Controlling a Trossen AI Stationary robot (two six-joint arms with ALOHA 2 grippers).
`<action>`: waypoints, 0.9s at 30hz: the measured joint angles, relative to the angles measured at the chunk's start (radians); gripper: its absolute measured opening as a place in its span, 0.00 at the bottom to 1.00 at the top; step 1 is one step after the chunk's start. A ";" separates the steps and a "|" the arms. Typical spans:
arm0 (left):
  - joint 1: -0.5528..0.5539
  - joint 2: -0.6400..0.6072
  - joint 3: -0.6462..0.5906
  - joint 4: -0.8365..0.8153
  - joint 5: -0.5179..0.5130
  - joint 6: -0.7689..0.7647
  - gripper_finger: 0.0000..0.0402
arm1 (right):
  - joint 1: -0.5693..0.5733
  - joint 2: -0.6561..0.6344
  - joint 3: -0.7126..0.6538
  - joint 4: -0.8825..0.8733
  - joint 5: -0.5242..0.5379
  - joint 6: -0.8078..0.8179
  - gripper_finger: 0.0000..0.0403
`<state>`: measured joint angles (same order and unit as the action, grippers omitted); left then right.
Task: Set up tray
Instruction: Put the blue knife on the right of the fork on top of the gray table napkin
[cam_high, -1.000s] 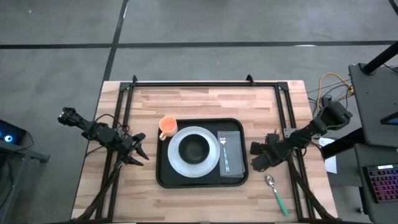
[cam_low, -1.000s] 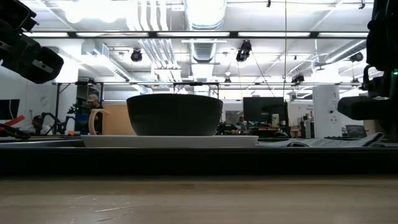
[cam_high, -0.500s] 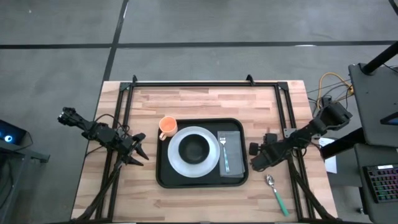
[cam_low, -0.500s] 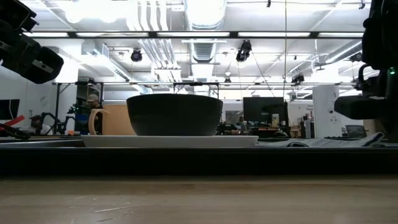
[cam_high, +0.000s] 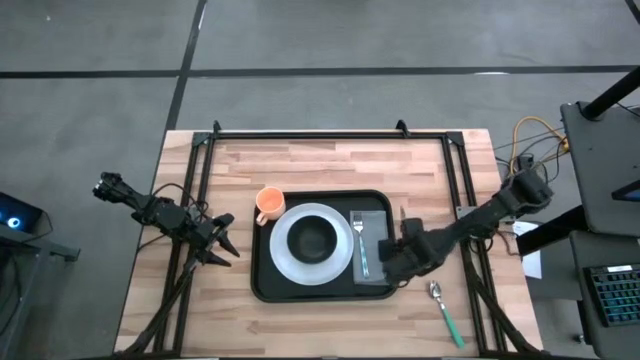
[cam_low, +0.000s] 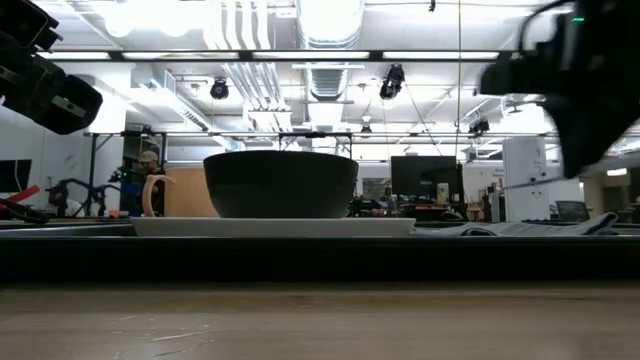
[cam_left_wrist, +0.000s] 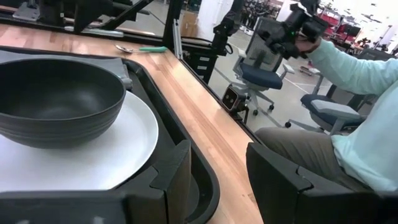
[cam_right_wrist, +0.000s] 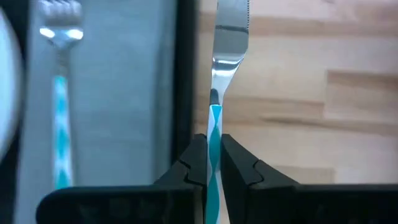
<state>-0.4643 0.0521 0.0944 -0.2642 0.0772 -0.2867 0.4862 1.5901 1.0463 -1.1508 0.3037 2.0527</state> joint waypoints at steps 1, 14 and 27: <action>0.000 0.000 0.000 0.000 0.000 0.000 0.34 | -0.012 0.025 0.028 -0.008 0.007 -0.023 0.03; 0.000 0.000 0.000 0.003 -0.001 -0.003 0.34 | -0.152 0.274 0.209 0.076 0.066 -0.243 0.03; 0.000 0.000 0.000 0.005 -0.001 -0.003 0.34 | -0.164 0.356 0.230 0.156 0.057 -0.250 0.03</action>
<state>-0.4641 0.0521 0.0940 -0.2592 0.0765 -0.2901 0.3222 1.9461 1.2762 -0.9946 0.3605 1.8023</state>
